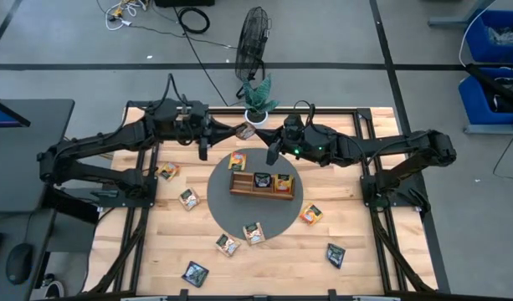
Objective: Pick & Place Tea
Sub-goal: Put the brown tea bag into the left section of the wooden organizer, then put the yellow tea bag into the right section of the wooden organizer
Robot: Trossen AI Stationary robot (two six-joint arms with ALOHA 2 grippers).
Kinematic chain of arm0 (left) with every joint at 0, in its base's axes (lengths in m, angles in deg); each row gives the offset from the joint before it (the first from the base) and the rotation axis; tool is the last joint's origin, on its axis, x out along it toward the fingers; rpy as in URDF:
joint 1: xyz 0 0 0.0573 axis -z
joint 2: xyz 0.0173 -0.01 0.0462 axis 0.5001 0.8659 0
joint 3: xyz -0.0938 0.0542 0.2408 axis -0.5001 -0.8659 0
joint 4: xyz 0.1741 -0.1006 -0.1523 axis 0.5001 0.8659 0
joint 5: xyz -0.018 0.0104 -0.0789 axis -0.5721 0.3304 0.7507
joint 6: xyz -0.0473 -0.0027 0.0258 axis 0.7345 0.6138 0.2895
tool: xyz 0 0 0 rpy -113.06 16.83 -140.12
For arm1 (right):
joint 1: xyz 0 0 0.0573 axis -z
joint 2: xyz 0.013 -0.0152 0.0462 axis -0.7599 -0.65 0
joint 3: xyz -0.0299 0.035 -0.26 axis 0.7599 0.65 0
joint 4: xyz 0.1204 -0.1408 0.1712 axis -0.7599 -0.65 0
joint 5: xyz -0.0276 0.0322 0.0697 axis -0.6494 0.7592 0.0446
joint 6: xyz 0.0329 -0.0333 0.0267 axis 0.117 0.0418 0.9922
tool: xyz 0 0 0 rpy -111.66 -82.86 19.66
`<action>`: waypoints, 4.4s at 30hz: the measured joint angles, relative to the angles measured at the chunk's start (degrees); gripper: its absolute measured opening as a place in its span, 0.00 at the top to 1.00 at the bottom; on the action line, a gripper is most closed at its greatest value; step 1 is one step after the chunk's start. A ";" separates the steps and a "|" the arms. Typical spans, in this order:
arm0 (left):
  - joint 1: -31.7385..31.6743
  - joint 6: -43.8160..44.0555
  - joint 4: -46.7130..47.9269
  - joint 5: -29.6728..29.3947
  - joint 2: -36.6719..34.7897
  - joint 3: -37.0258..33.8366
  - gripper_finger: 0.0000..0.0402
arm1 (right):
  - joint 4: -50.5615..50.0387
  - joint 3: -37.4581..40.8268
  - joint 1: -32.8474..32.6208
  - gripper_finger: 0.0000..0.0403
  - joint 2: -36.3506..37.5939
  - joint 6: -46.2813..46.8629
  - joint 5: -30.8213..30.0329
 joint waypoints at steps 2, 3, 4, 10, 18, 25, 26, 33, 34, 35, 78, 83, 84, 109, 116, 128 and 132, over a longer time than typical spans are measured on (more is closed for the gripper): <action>0.00 -0.02 -0.03 0.00 0.04 0.00 0.96 | -0.02 0.00 0.00 1.00 0.00 -0.02 0.33; -0.04 0.00 -0.14 0.00 0.03 0.00 0.98 | -0.01 0.00 0.00 1.00 0.00 -0.04 0.50; -0.11 -0.01 -0.27 0.01 0.02 0.00 0.98 | 0.02 0.00 0.00 1.00 0.00 -0.09 0.67; -0.44 0.30 0.07 0.19 -0.02 0.00 0.99 | -2.38 0.04 0.23 0.97 0.88 -3.78 5.04; -0.46 -2.15 4.21 2.40 -0.50 0.04 1.00 | -14.38 0.11 0.22 0.76 7.49 -11.64 5.53; -0.44 -11.38 13.66 2.65 -0.15 0.04 1.00 | -25.22 0.09 0.52 0.62 12.18 -14.89 3.38; -0.44 -12.51 14.77 2.37 -0.10 0.04 1.00 | -26.29 0.09 0.52 0.61 12.62 -14.91 2.48; -0.33 -18.02 19.03 1.42 2.15 -0.49 1.00 | -30.13 0.09 0.55 0.58 13.70 -14.94 -0.33; -0.33 -18.10 18.85 1.42 2.78 -0.71 1.00 | -30.06 0.09 0.55 0.58 13.70 -14.93 -0.36; -0.21 -18.06 18.48 1.41 3.29 -1.02 1.00 | -30.16 0.09 0.55 0.58 13.70 -14.93 -0.37; 5.66 -27.44 -9.98 -2.58 19.70 -22.16 1.00 | -35.28 0.07 0.52 0.59 13.73 -10.49 -0.87; 5.66 -27.92 -10.61 -2.58 21.60 -22.16 1.00 | -35.34 0.07 0.52 0.59 13.70 -10.49 -0.87; 5.66 -28.36 -10.58 -2.58 21.97 -22.16 1.00 | -35.34 0.07 0.52 0.59 13.71 -10.49 -0.87; 5.62 -25.46 -10.50 -4.71 22.34 -22.16 0.72 | -35.52 0.07 0.55 0.59 13.70 -10.32 -0.87; 5.62 -23.80 -10.34 -6.36 21.05 -20.85 0.58 | -35.69 0.07 0.53 0.59 13.70 -10.29 -0.87; 5.80 -18.37 -9.35 -8.74 15.45 -15.72 0.55 | -38.74 0.04 0.50 0.59 13.68 -5.88 1.96; 6.67 -15.81 -9.46 -8.77 13.05 -15.06 0.55 | -39.20 0.75 -0.61 0.59 13.70 -3.23 4.16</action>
